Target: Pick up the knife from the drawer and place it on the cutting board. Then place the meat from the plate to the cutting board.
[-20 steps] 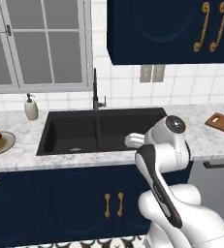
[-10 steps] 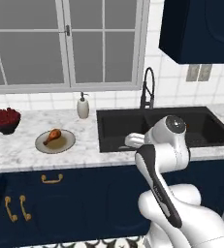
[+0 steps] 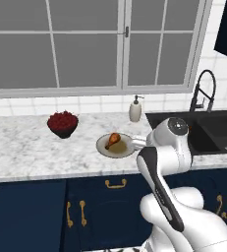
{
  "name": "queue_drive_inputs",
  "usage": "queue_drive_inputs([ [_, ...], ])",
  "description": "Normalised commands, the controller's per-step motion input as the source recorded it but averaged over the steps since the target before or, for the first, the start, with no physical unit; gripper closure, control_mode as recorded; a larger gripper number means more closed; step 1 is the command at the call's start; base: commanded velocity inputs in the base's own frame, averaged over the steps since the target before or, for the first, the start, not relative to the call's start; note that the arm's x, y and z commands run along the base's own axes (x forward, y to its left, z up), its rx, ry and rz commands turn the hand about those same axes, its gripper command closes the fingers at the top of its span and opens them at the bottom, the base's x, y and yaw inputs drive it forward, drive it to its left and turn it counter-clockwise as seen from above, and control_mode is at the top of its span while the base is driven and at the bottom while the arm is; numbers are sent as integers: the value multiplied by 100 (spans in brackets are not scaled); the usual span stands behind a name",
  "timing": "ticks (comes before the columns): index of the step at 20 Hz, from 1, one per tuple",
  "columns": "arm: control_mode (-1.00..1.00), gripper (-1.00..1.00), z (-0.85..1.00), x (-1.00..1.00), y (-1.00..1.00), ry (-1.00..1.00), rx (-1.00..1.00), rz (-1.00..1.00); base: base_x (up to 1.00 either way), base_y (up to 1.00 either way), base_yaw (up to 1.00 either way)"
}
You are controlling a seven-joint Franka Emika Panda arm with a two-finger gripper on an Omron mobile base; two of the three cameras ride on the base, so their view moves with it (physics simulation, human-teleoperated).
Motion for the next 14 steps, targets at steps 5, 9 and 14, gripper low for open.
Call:
queue_drive_inputs([
  [5, 100, -100, 0, 0, 0, 0, 0, 0, 36, 13, 0],
  [9, -100, -100, -2, 37, 0, 6, 0, 0, 0, 0, 0],
  [14, -100, -100, -2, 100, 8, 37, -2, 0, 0, 0, 0],
])
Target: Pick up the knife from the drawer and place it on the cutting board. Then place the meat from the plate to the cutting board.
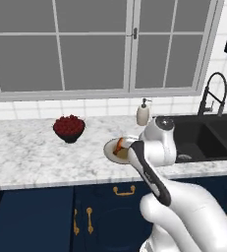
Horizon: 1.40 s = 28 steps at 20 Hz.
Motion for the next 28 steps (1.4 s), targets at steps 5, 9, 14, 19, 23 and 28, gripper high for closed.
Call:
queue_drive_inputs([
  [5, -100, -100, 0, 86, 24, 32, -8, 0, 0, 0, 0],
  [9, -100, -100, -13, 8, 29, 2, -4, 0, 0, 0, 0],
  [14, -100, -100, -21, 40, 10, 13, 0, -4, 0, 0, 0],
  [19, -100, -100, -38, 32, 0, 7, 0, -14, 0, 0, 0],
  [23, -100, -100, -47, 42, 0, 0, -3, -10, 0, 0, 0],
  [28, -100, -100, -42, 50, 0, 0, -1, -1, 0, 0, 0],
])
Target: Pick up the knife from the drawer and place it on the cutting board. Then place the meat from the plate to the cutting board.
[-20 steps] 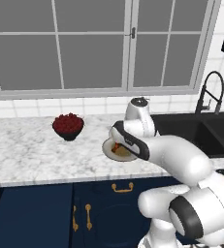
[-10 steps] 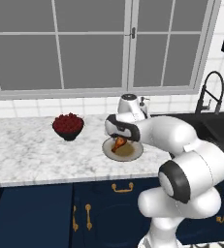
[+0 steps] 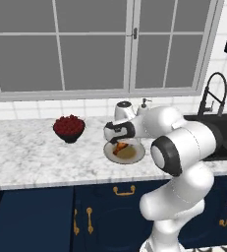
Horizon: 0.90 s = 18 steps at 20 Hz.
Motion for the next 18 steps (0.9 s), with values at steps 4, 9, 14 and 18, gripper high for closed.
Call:
queue_drive_inputs([
  [4, -100, -100, -24, 42, 0, 1, 0, 0, 0, 0, 0],
  [9, -100, -100, -32, 28, 0, 2, 0, 0, 0, 0, 0],
  [14, -100, -100, -28, 40, 0, 4, 0, 0, 0, 0, 0],
  [18, -100, -100, -38, 29, 1, 7, -1, 0, 0, 0, 0],
])
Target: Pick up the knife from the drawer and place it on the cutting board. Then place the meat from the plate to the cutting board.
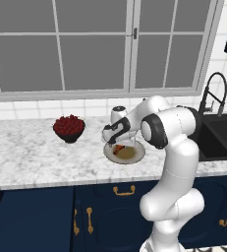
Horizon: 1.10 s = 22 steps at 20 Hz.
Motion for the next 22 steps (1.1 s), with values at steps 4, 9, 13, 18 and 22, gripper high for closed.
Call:
queue_drive_inputs([
  [4, -100, -100, -43, 4, 2, 5, -3, 0, 0, 0, 0],
  [9, -100, 100, -25, 0, 1, 5, -1, 0, 0, 0, 0],
  [13, -100, 100, -8, 0, 0, 10, 0, 0, 0, 0, 0],
  [18, -100, 100, 69, -86, -11, -7, 0, 0, 0, 0, 0],
  [22, -100, 100, 100, -100, -26, -15, 0, 0, 0, 0, 0],
])
